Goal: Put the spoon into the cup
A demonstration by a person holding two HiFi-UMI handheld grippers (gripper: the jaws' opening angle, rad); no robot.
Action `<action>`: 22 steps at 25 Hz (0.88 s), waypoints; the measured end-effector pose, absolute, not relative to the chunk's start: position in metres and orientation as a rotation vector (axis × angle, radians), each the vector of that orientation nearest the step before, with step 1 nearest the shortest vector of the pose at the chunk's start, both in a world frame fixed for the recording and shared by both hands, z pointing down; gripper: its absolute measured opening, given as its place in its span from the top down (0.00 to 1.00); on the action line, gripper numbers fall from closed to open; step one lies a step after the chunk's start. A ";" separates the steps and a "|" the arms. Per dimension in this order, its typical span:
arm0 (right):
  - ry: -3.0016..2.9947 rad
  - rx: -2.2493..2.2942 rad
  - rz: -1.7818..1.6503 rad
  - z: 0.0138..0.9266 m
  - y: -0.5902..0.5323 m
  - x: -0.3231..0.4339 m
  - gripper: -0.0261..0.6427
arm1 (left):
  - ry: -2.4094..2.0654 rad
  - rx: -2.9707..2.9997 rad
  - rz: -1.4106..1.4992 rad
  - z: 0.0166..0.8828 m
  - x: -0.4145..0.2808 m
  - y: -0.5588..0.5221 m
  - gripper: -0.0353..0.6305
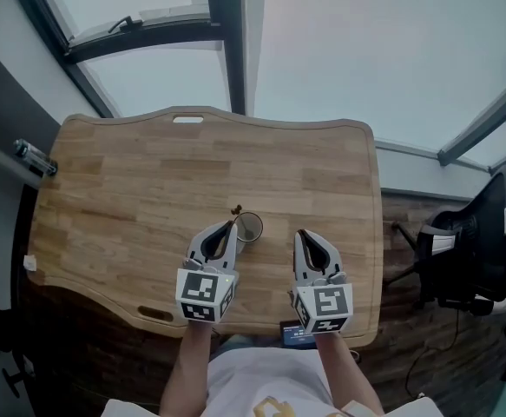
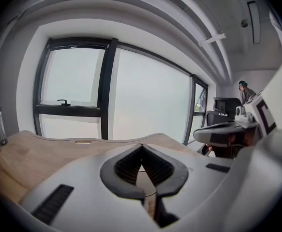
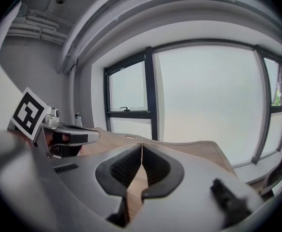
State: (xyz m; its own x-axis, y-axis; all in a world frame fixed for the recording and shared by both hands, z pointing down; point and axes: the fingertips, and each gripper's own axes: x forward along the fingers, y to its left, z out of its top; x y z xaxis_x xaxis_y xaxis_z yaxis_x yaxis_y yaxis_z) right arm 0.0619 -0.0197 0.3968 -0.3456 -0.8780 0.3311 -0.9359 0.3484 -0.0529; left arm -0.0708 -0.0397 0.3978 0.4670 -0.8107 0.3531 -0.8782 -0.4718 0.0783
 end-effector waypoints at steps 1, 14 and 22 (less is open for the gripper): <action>-2.368 1.636 0.336 0.395 -0.016 0.063 0.91 | -1.456 2.472 0.393 0.396 -0.071 -0.036 0.93; -2.350 1.723 0.273 0.366 0.027 0.066 0.91 | -1.473 2.545 0.330 0.364 -0.075 0.004 0.93; -2.348 1.729 0.249 0.360 0.038 0.060 0.92 | -1.504 2.543 0.342 0.357 -0.085 0.015 0.93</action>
